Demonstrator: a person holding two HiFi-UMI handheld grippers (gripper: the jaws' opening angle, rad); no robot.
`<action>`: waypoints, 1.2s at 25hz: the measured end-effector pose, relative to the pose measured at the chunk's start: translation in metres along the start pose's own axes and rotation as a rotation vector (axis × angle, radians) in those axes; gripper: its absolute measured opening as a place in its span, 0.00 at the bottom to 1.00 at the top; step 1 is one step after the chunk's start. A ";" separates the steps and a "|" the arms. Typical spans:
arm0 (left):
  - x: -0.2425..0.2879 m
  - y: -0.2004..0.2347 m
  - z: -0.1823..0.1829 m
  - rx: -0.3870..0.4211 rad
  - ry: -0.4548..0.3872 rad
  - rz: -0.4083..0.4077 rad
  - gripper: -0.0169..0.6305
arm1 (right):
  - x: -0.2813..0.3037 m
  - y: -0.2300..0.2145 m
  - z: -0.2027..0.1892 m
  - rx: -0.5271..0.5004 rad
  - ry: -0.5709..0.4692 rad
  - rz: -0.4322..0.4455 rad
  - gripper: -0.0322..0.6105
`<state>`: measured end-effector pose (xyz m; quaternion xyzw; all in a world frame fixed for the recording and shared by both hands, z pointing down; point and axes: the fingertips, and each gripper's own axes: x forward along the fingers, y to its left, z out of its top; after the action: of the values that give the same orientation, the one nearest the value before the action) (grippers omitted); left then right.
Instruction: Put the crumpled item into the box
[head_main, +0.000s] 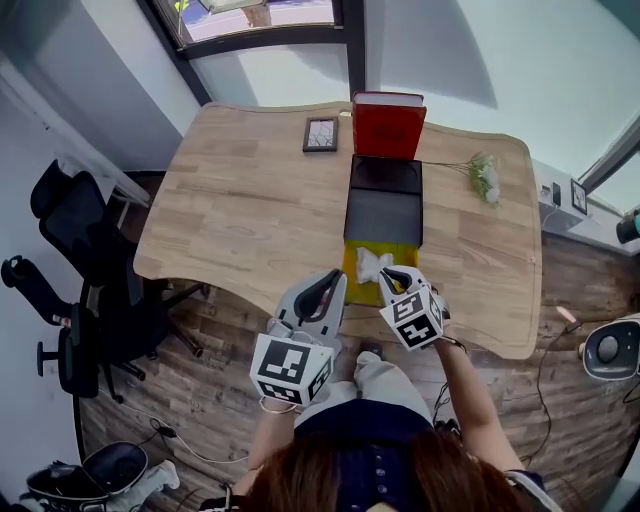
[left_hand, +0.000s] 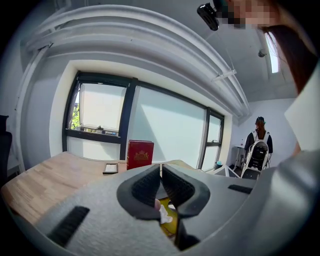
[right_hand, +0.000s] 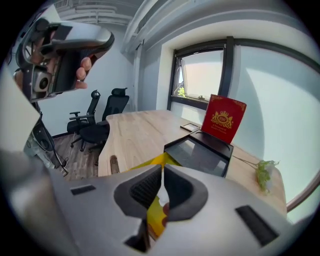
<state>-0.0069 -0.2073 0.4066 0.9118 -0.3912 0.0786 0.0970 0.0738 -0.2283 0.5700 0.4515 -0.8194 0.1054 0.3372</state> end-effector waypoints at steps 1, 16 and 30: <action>-0.001 -0.001 0.001 0.002 -0.003 -0.004 0.08 | -0.003 0.000 0.002 0.005 -0.007 -0.009 0.10; -0.021 -0.020 0.011 0.034 -0.050 -0.061 0.08 | -0.057 0.001 0.026 0.053 -0.108 -0.142 0.09; -0.055 -0.037 0.019 0.060 -0.091 -0.099 0.08 | -0.123 0.018 0.044 0.215 -0.302 -0.272 0.09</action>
<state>-0.0163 -0.1482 0.3720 0.9352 -0.3470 0.0437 0.0555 0.0841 -0.1564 0.4595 0.6019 -0.7761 0.0770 0.1717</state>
